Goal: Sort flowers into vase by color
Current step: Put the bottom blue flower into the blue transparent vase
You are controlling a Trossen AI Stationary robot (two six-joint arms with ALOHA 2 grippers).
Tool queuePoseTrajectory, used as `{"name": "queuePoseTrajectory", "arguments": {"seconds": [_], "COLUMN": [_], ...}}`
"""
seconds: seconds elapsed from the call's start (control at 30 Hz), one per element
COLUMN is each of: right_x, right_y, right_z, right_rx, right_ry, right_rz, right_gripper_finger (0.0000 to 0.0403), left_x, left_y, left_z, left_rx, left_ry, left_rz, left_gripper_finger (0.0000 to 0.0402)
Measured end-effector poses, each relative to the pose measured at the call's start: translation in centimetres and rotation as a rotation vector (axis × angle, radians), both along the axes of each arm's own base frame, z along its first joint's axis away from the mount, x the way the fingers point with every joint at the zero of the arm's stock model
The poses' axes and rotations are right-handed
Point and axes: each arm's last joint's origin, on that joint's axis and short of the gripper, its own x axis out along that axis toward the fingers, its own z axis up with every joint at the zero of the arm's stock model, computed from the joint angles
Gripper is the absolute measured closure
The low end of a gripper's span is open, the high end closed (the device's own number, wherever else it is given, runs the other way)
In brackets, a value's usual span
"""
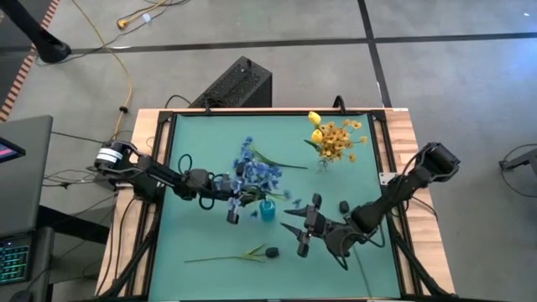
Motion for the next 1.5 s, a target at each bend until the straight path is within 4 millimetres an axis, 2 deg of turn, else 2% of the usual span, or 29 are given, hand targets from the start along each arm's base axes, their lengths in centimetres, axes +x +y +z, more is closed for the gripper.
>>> {"name": "queuePoseTrajectory", "arguments": {"seconds": [0.37, 0.53, 1.3, 1.5], "right_x": [0.4, 0.4, 0.5, 0.5], "right_y": [-0.7, -0.7, -0.5, -0.5], "right_z": [0.0, -0.1, -0.1, -0.1], "right_rx": [0.007, 0.01, 0.024, 0.032], "right_ry": [0.007, 0.009, 0.017, 0.014], "right_rz": [-0.003, 0.003, 0.043, 0.042], "right_gripper_finger": [0.0198, 0.0198, 0.0198, 0.0198], "left_x": [0.4, 0.6, 1.0, 1.0], "left_y": [-0.9, -0.8, -0.6, -0.5], "left_z": [-1.2, -1.8, -3.1, -3.1], "left_rx": [0.015, 0.012, 0.044, 0.064], "left_ry": [0.009, -0.067, 0.045, 0.041], "left_rz": [-0.022, -0.02, 0.017, 0.032], "left_gripper_finger": [0.0401, 0.0401, 0.0401, 0.0387]}}
